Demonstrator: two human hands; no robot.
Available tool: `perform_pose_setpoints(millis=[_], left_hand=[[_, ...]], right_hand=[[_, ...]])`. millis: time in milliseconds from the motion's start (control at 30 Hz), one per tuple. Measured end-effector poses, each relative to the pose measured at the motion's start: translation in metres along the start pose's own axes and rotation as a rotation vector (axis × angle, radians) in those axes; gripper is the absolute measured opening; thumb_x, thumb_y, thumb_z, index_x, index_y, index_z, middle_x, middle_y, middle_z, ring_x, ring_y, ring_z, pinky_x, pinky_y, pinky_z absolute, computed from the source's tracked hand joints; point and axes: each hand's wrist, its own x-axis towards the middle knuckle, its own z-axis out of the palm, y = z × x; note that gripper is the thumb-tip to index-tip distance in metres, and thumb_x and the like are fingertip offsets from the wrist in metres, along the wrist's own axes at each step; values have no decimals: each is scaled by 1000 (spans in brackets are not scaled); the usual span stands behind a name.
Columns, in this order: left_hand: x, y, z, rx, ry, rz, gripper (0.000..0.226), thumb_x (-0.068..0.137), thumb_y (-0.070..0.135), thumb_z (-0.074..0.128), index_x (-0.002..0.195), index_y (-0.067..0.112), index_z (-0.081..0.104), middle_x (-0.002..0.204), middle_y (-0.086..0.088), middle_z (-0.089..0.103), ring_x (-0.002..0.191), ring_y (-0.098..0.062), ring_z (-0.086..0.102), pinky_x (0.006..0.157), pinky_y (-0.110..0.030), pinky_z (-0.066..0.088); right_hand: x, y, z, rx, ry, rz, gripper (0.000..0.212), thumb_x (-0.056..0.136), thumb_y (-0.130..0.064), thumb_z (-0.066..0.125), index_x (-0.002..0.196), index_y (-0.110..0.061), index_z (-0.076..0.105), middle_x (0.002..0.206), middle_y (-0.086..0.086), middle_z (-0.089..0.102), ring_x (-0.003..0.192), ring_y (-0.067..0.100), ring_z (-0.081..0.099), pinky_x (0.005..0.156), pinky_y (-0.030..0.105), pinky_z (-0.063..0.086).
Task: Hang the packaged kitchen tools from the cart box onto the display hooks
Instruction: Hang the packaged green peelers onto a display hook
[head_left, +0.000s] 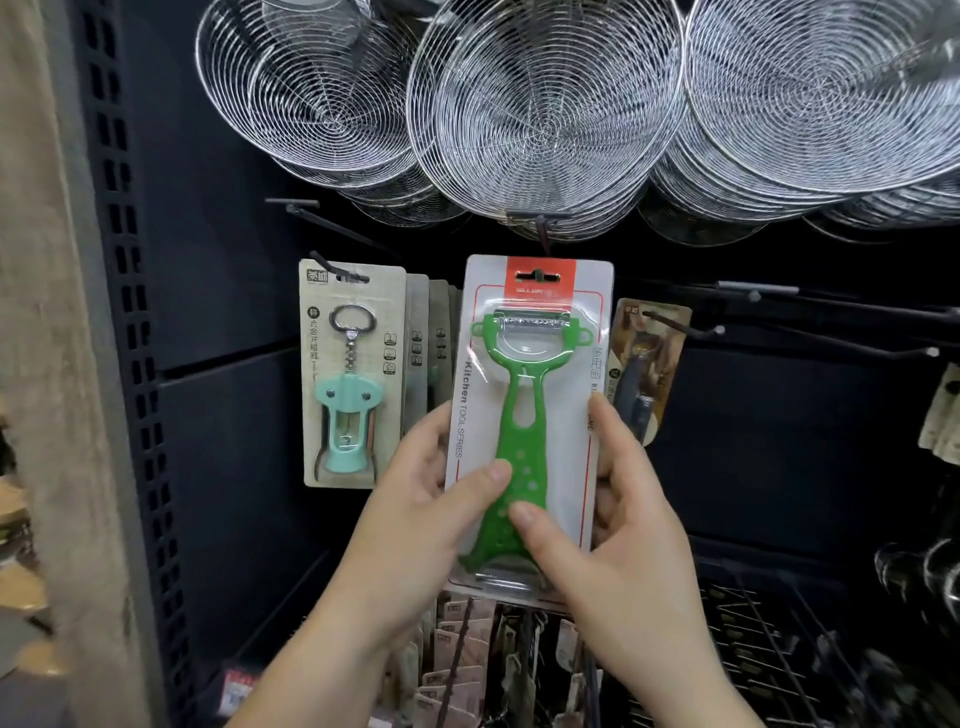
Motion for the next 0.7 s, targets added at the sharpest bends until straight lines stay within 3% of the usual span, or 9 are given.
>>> perform_pose_setpoints(millis=[200, 333, 400, 467, 567, 700], left_hand=[[3, 3, 0, 1, -82, -3, 41, 96, -3, 54, 129, 19, 61, 117, -3, 75, 106, -15, 73, 76, -19, 58], [8, -9, -3, 83, -41, -26, 40, 96, 0, 58, 132, 17, 59, 116, -3, 75, 104, -12, 73, 75, -15, 56], [13, -19, -5, 173, 15, -43, 38, 94, 7, 63, 130, 19, 59, 110, 0, 76, 98, -5, 73, 74, -13, 55], [18, -29, -7, 313, 62, -48, 35, 93, 20, 67, 127, 22, 61, 103, 6, 75, 86, 3, 71, 69, -9, 52], [24, -40, -10, 464, 84, -52, 28, 92, 34, 67, 120, 29, 62, 98, 14, 72, 79, 12, 66, 64, -2, 45], [27, -51, -13, 568, 78, -39, 17, 94, 41, 62, 110, 38, 59, 96, 19, 68, 78, 17, 60, 62, -1, 41]], right_hand=[[4, 4, -2, 11, 19, -8, 82, 60, -60, 74, 126, -78, 28, 144, -28, 47, 132, 3, 51, 106, 43, 47], [9, 11, 1, -47, 21, 9, 83, 64, -61, 73, 129, -75, 22, 144, -33, 41, 132, -1, 47, 109, 38, 46], [14, 19, 1, -111, 21, 12, 88, 75, -49, 77, 142, -63, 20, 132, -42, 35, 125, -14, 42, 106, 16, 41], [21, 26, 3, -189, 33, 42, 90, 82, -40, 75, 151, -49, 17, 121, -40, 30, 116, -20, 40, 91, -4, 33], [29, 37, 7, -236, 55, 52, 88, 85, -38, 73, 150, -48, 14, 124, -18, 36, 109, -21, 40, 83, -8, 28], [27, 48, 13, -292, 89, 32, 82, 88, -36, 70, 150, -46, 17, 125, -13, 36, 101, -36, 32, 79, -11, 25]])
